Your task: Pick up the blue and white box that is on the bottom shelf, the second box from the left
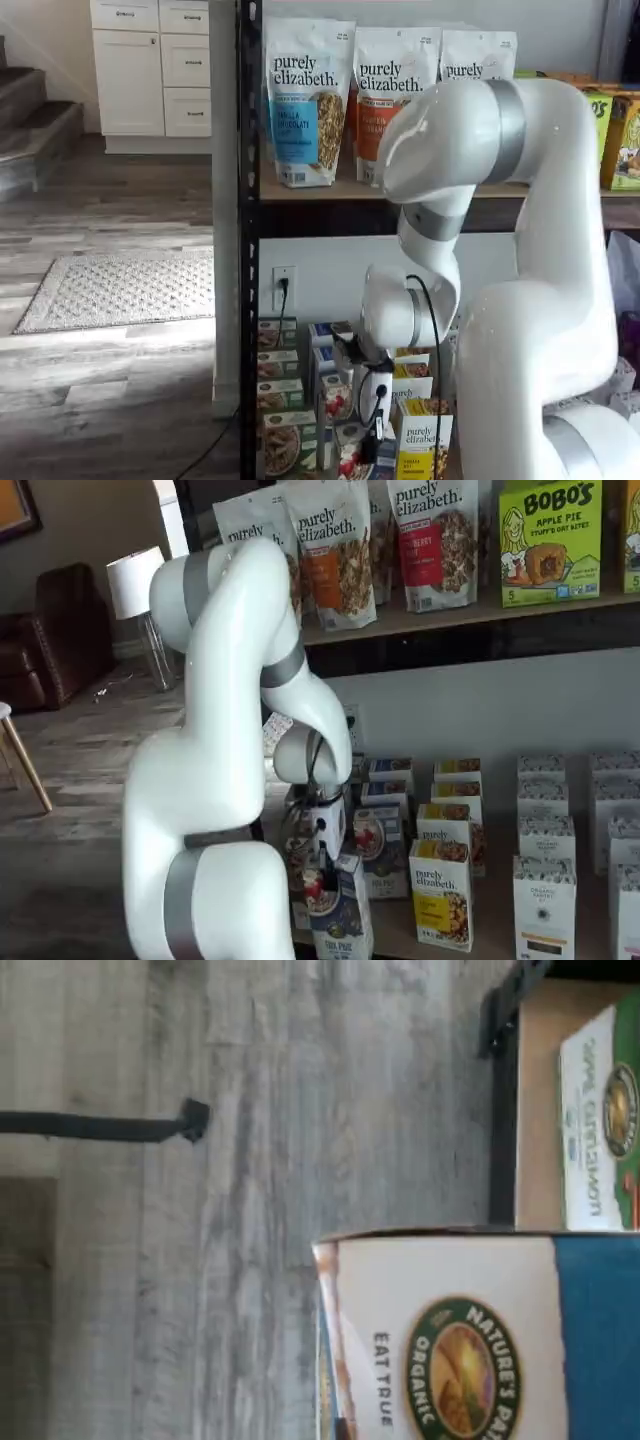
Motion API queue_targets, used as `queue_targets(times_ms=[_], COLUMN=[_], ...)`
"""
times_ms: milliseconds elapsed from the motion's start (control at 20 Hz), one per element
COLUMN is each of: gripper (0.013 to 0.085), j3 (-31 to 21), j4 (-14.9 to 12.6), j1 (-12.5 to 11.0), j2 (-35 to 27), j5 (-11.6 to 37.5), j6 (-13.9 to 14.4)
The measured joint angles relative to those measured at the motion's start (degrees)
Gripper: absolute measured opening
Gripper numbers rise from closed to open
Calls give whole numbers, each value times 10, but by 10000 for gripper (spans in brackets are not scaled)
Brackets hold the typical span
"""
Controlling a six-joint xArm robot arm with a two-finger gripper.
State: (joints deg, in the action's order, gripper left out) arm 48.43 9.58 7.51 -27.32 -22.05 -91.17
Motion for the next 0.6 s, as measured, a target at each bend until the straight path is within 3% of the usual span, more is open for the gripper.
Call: queue_targets(times_ms=[600], gripper=[450], j3=[-137], j4=[-20], j1=[42], j2=[194], j5=[-44], j6=[65])
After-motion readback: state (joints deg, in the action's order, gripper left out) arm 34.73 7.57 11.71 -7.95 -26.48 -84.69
